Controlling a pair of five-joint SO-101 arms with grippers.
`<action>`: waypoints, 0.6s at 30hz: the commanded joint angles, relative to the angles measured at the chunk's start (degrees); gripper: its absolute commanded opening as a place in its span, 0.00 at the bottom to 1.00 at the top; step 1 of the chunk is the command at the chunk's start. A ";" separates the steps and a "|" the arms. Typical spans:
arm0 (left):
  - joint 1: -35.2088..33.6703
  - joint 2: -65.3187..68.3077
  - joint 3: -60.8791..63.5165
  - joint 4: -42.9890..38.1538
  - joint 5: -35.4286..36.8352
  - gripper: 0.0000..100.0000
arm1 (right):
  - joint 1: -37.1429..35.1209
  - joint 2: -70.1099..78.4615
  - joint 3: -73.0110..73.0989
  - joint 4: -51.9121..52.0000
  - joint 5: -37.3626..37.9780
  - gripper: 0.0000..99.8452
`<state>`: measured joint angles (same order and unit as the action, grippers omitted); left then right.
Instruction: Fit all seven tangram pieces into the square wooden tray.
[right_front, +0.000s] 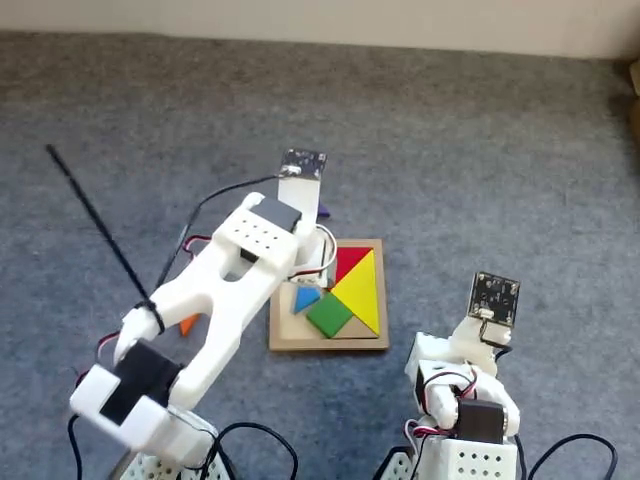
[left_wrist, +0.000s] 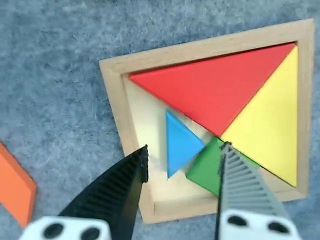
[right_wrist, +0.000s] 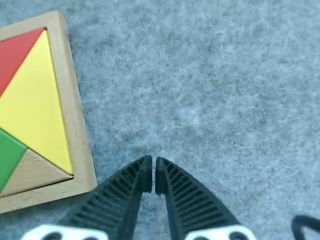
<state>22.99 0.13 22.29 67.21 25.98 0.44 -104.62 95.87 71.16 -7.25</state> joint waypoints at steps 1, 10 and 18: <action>-1.19 -5.23 -1.80 2.29 0.26 0.17 | -0.66 -1.27 7.78 0.48 0.35 0.03; -1.98 1.45 2.15 -2.73 -9.67 0.03 | -0.66 -1.27 7.78 0.48 0.35 0.03; 4.35 10.59 -2.77 -4.04 -9.32 0.03 | -0.66 -1.27 7.78 0.48 0.35 0.03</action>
<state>23.69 9.80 22.64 63.78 16.84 0.44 -104.62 95.87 71.16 -7.25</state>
